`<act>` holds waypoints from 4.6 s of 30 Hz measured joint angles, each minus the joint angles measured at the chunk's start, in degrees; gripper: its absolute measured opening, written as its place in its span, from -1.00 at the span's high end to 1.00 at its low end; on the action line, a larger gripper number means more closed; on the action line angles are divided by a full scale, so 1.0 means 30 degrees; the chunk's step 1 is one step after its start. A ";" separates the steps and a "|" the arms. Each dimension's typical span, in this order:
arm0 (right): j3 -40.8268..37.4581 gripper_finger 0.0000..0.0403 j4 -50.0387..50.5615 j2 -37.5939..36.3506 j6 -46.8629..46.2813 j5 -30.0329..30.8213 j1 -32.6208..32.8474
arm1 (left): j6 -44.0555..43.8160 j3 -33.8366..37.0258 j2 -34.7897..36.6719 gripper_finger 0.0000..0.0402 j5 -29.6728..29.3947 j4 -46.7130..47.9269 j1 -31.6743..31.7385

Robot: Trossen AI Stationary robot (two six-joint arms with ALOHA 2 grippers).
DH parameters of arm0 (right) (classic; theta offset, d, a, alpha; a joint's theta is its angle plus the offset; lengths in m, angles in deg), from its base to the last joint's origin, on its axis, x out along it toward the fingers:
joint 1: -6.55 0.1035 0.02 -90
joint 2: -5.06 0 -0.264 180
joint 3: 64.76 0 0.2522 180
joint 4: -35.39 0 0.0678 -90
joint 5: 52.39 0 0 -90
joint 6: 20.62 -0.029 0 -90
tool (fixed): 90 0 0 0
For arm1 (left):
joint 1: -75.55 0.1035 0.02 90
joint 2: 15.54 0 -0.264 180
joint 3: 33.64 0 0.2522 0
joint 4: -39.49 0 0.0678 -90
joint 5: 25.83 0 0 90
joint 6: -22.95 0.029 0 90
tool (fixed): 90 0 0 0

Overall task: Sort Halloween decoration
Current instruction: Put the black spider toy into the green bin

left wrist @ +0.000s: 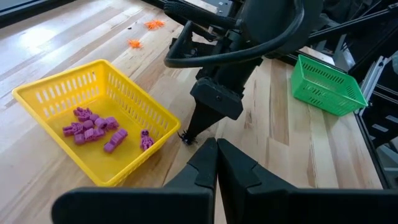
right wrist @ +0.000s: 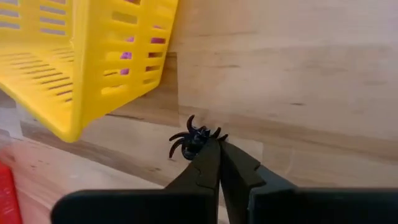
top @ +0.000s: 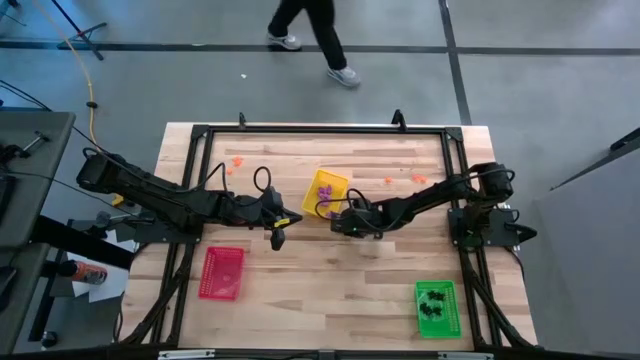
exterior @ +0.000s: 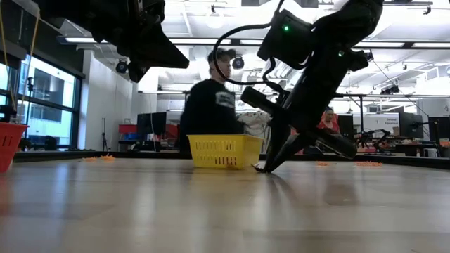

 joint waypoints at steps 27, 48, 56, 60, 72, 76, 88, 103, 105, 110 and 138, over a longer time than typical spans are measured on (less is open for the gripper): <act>-0.0038 1.00 -0.1518 -0.7966 1.3242 0.2337 0.3068 | 0.0488 -0.0007 0.2974 1.00 0.3435 -0.0009 -0.0015; -0.0127 0.31 0.0938 -0.1380 0.3841 -0.2211 -0.0132 | -0.0346 0.0000 0.3184 1.00 0.2522 0.0080 -0.0015; -0.0097 0.31 0.0668 -0.1278 0.3970 -0.1962 -0.0542 | -0.0635 0.0000 0.3184 1.00 0.2521 0.0146 -0.0007; -0.0097 0.31 0.0639 -0.1264 0.3901 -0.1099 -0.0852 | -0.0364 0.0000 0.3184 1.00 0.2361 0.0138 -0.0007; -0.0032 0.31 0.0539 -0.0941 0.3792 -0.1820 -0.0632 | -0.0154 0.0000 0.3184 1.00 0.1938 0.0146 0.0000; -0.0025 0.31 0.0384 -0.0702 0.3375 -0.1885 -0.0606 | -0.0158 0.0000 0.3184 1.00 0.1936 0.0211 0.0000; -0.0032 0.32 0.0311 -0.0658 0.3193 -0.2531 -0.0380 | -0.0177 0.0000 0.3184 1.00 0.1897 0.0681 0.0000; -0.0083 0.79 0.0704 -0.0626 0.3171 -0.1953 -0.0362 | -0.0168 0.0000 0.3184 1.00 0.1333 0.0743 0.0000; -0.0092 0.88 0.0759 -0.0622 0.3180 -0.1723 -0.0319 | -0.0168 0.0000 0.3184 1.00 0.1339 0.0833 0.0000; -0.0097 0.98 0.0809 -0.0632 0.3488 -0.1371 -0.0144 | -0.0211 0.0000 0.3184 1.00 0.1347 0.1166 0.0000; -0.0127 1.00 -0.0042 -1.0936 1.2217 0.2640 0.0757 | 0.0457 0.0015 0.8096 1.00 0.3915 0.3567 -0.0015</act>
